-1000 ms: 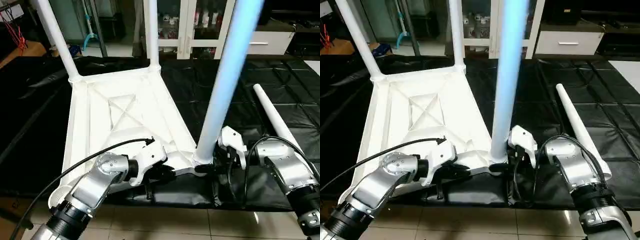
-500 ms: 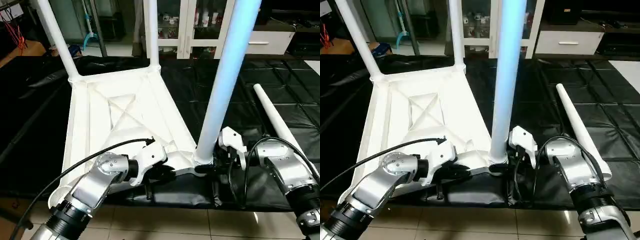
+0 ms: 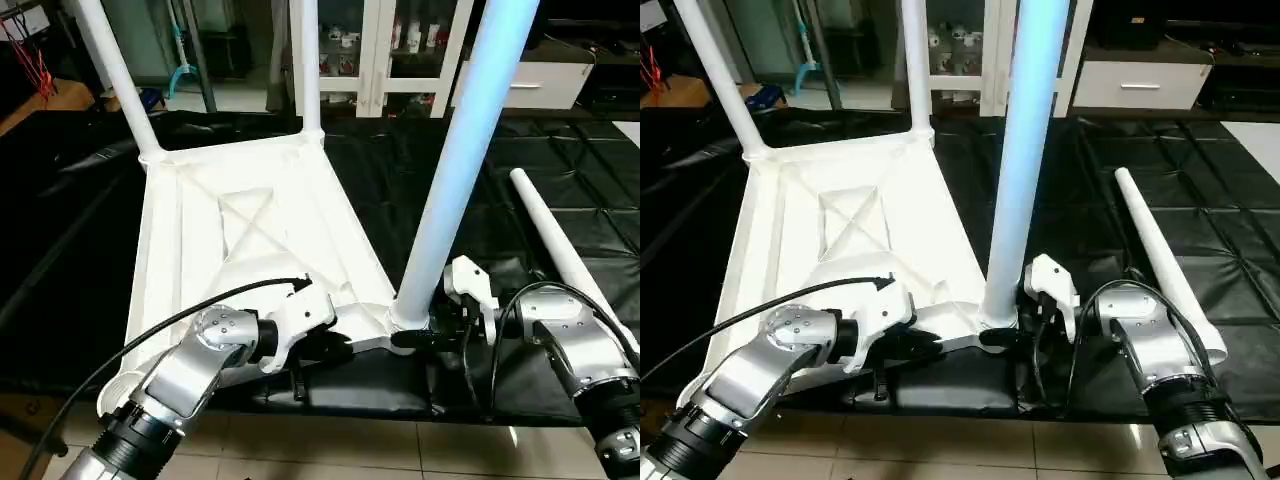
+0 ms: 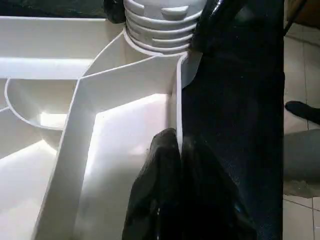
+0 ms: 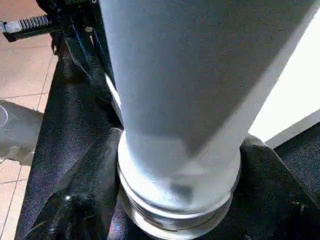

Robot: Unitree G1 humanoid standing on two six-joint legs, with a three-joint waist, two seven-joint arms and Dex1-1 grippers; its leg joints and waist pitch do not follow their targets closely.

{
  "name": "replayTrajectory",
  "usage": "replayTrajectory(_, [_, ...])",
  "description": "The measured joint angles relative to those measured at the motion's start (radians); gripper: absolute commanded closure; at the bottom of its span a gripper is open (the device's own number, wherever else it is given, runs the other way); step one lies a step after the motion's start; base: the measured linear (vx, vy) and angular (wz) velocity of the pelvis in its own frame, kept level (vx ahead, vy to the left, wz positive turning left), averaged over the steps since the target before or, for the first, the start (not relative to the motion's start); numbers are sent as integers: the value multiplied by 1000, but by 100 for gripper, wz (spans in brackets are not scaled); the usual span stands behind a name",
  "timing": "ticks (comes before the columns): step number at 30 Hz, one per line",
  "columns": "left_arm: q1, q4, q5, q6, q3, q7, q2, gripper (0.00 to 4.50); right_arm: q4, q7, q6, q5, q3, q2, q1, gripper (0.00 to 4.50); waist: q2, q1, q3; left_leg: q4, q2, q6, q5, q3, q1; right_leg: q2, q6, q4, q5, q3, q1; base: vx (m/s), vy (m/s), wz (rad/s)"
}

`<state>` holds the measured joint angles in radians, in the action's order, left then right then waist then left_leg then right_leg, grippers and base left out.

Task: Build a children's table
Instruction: Rotate leg to tighten

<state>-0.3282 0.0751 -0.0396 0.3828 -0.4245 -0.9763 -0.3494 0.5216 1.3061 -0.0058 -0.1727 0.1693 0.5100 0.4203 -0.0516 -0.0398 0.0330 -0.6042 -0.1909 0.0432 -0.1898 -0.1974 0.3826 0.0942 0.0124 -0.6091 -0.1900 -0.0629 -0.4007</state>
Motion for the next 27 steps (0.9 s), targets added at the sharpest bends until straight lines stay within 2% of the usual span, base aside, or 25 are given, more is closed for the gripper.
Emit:
replayTrajectory(4, [-6,13,13,7,9,35,13,450,4,-84,1,-1,-31,-52,-18,175,2,7,0,0,0,0,0,0,-1,0,0,-1,0,0,0,0,0,0])
replayTrajectory(8, [-42,73,36,41,38,132,70,450,33,-298,19,8,-85,-150,-21,175,6,29,2,0,0,1,0,0,-2,0,-4,0,-1,0,0,0,0,0])
replayTrajectory(12, [-91,147,48,81,65,228,143,450,59,-490,38,18,-132,-239,-17,175,7,42,3,0,1,1,0,1,-4,0,-5,0,-2,1,0,0,0,0])
replayTrajectory(15, [-132,222,67,106,98,347,221,450,132,-722,27,61,-158,-341,38,175,7,62,3,0,1,1,0,2,-6,0,-6,3,-2,-1,-1,0,0,0])
replayTrajectory(18, [-157,264,87,121,115,444,279,450,206,-911,-3,93,-182,-422,86,175,6,74,3,2,1,1,0,7,-5,0,-6,10,-2,-5,-1,0,0,0])
replayTrajectory(20, [-166,279,99,123,116,486,301,450,233,-977,-12,102,-192,-449,106,175,6,77,2,3,3,1,0,11,-3,-1,-5,16,-2,-6,-1,0,0,0])
replayTrajectory(25, [-169,280,105,123,116,500,310,450,239,-986,-28,106,-196,-452,108,175,6,78,2,2,5,1,0,10,0,0,0,19,2,-3,-1,0,0,0])
replayTrajectory(27, [-171,280,105,123,116,500,309,450,239,-977,-32,102,-206,-454,108,119,6,75,2,2,5,1,0,10,0,0,1,19,4,-3,-1,0,0,0])
